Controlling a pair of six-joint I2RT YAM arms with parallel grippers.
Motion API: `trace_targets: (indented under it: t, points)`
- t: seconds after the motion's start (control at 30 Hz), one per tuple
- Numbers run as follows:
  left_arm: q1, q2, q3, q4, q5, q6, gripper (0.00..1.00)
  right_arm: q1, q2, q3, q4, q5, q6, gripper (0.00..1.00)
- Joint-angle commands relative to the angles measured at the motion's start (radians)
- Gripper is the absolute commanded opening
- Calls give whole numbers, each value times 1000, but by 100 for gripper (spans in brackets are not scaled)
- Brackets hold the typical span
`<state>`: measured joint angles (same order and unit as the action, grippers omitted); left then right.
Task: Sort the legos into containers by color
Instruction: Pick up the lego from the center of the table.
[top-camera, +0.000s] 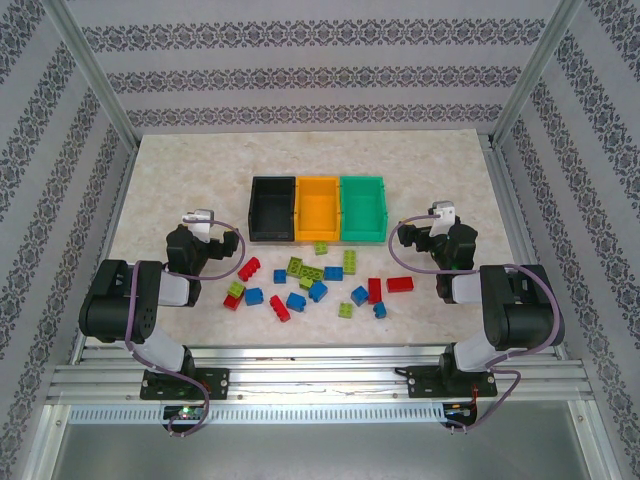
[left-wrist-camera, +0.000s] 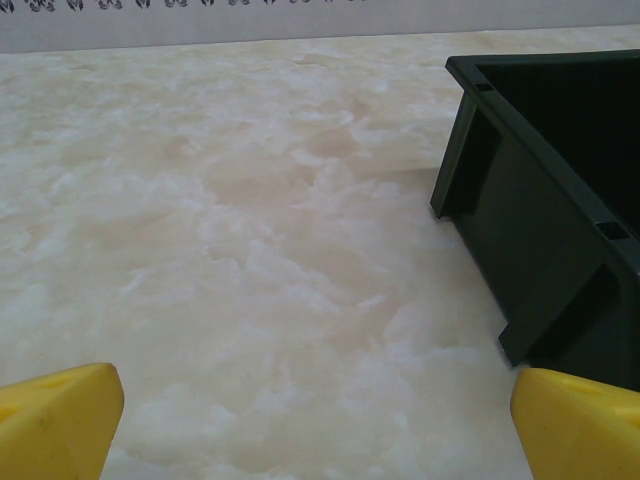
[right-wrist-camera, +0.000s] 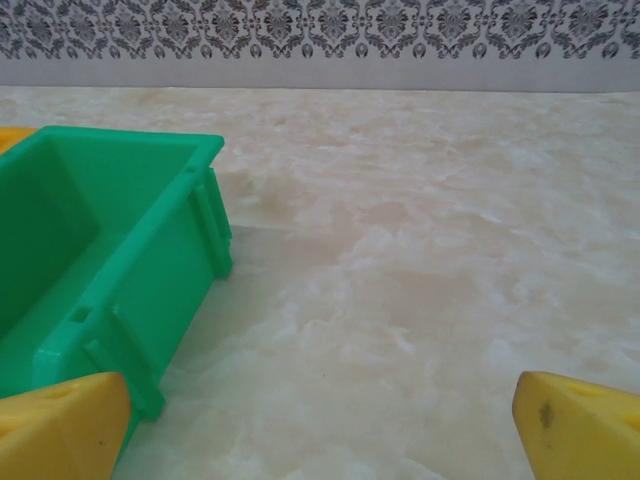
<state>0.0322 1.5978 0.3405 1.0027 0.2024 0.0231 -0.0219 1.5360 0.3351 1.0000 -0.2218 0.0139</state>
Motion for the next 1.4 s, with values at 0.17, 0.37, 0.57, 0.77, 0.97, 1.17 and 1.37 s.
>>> trace_targets:
  t: [0.17, 0.37, 0.57, 0.77, 0.97, 1.17, 1.37]
  points:
    - [-28, -175, -20, -89, -93, 3, 99, 77, -234, -89, -21, 113, -75, 98]
    - [-29, -475, 46, -473, -151, -127, 99, 93, -565, -117, -181, 195, 135, 98]
    - [-16, -717, 57, -740, -111, -449, 99, 53, -742, 40, -691, 98, 484, 98]
    - [-15, -741, 203, -1134, 49, -622, 99, 130, -566, 229, -1015, -200, 561, 89]
    - [-13, -586, 497, -1592, 42, -503, 99, 431, -368, 366, -1322, 7, 467, 79]
    - [-14, -480, 687, -1704, 98, -427, 99, 624, -151, 514, -1515, 229, 391, 68]
    - [-14, -327, 766, -1675, 227, -461, 100, 636, -53, 540, -1452, 235, 429, 65]
